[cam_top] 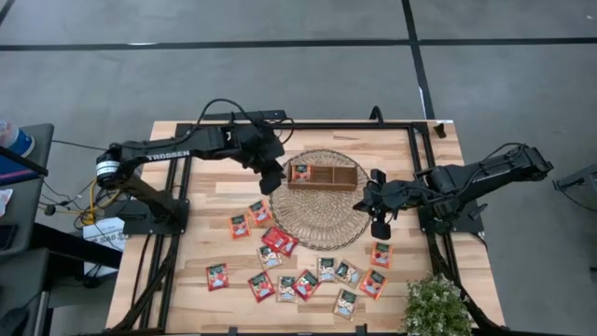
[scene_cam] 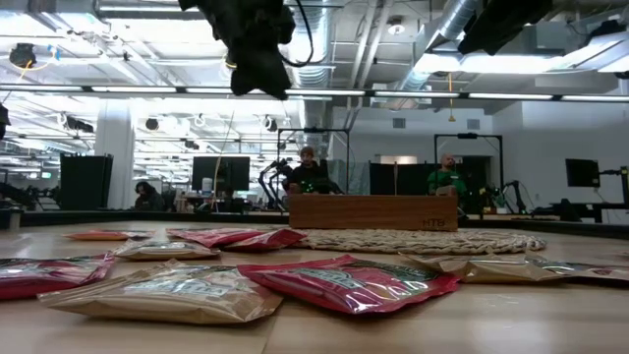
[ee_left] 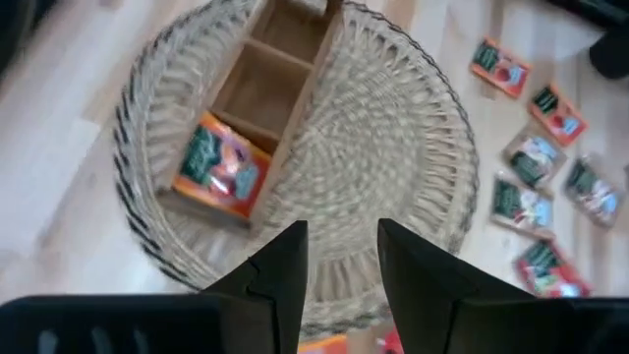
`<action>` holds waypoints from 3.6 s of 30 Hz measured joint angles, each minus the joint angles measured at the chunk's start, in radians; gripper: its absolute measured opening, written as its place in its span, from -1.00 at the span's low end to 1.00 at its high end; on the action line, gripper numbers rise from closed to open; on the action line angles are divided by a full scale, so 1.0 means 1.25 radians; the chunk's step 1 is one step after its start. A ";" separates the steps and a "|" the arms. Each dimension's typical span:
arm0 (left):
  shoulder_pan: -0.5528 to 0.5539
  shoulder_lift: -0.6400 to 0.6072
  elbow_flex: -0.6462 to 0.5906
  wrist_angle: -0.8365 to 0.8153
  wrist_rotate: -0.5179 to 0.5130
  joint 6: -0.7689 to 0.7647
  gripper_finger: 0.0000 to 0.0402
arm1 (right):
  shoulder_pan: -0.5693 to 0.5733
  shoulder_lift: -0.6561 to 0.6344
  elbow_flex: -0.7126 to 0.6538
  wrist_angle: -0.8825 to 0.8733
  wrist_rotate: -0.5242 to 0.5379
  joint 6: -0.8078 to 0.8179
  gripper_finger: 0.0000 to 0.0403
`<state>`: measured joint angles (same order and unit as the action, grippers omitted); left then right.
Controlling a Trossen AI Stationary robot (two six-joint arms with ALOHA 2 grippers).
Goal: Pick & Place Tea
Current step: Put the orange tea bag into the left section of the wooden organizer
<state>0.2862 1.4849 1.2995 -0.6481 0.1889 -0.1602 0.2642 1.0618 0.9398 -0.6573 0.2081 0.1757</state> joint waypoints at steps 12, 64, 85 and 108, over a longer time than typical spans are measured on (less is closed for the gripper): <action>-0.004 0.002 0.000 -0.071 0.023 0.046 -0.41 | 0.003 0.000 0.000 0.000 0.000 0.000 -1.00; -0.219 -0.012 -0.390 -0.132 -0.128 -0.030 -0.41 | 0.003 0.000 0.000 0.000 -0.001 0.001 -1.00; -0.219 0.072 -0.418 -0.086 -0.161 -0.061 -0.41 | 0.003 0.000 0.000 0.000 -0.001 0.001 -1.00; -0.219 0.091 -0.434 -0.046 -0.185 -0.130 -0.96 | 0.003 0.000 0.000 0.004 -0.002 0.001 -1.00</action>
<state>0.0128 1.5986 0.7570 -0.7059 -0.0427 -0.3227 0.2680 1.0622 0.9398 -0.6525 0.2062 0.1772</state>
